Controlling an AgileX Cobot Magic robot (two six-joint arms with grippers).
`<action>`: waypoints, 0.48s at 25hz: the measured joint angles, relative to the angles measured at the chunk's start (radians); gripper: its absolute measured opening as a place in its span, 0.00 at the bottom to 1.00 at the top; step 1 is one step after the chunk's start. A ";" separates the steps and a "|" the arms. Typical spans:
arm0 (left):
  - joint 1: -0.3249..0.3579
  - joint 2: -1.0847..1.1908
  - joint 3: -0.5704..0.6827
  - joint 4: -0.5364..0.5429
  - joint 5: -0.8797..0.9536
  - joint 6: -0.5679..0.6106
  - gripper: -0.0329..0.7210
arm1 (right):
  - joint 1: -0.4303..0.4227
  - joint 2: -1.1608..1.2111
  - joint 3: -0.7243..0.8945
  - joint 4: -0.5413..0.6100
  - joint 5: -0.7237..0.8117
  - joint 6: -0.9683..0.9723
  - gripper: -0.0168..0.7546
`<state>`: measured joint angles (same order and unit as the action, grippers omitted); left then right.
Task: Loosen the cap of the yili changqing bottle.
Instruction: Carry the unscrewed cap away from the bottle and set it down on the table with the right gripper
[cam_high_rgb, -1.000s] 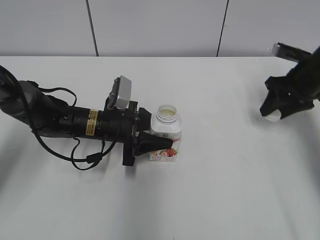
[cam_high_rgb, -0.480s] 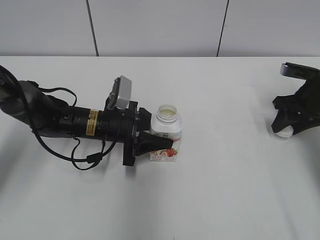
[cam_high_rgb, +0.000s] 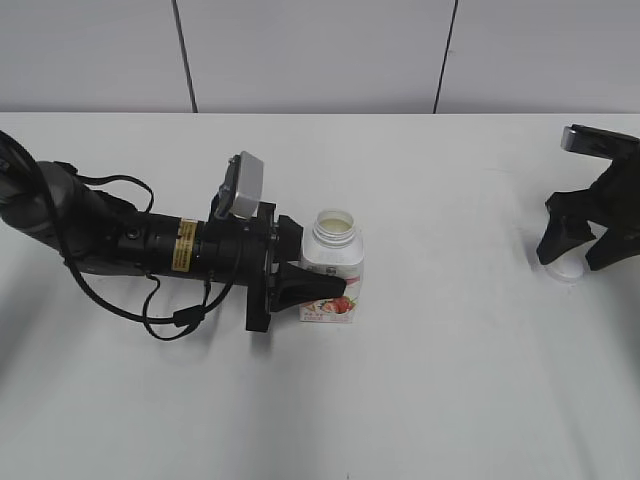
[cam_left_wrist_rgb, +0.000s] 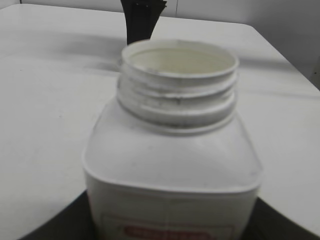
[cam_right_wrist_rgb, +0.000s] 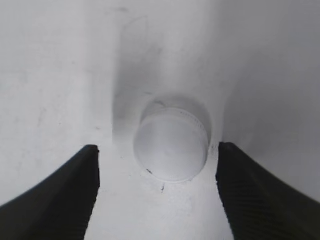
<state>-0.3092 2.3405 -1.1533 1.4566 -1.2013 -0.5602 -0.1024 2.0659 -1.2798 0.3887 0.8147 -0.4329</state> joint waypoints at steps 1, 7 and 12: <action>0.000 0.000 0.000 0.000 0.000 0.000 0.52 | 0.000 0.000 0.000 0.000 0.002 0.000 0.76; 0.000 0.000 0.000 0.000 -0.001 0.000 0.52 | 0.000 0.000 -0.067 0.000 0.082 0.027 0.74; 0.000 0.000 0.000 0.000 -0.002 0.000 0.53 | 0.000 -0.012 -0.087 0.006 0.114 0.037 0.74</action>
<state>-0.3092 2.3405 -1.1533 1.4566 -1.2029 -0.5602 -0.1024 2.0534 -1.3664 0.3950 0.9289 -0.3955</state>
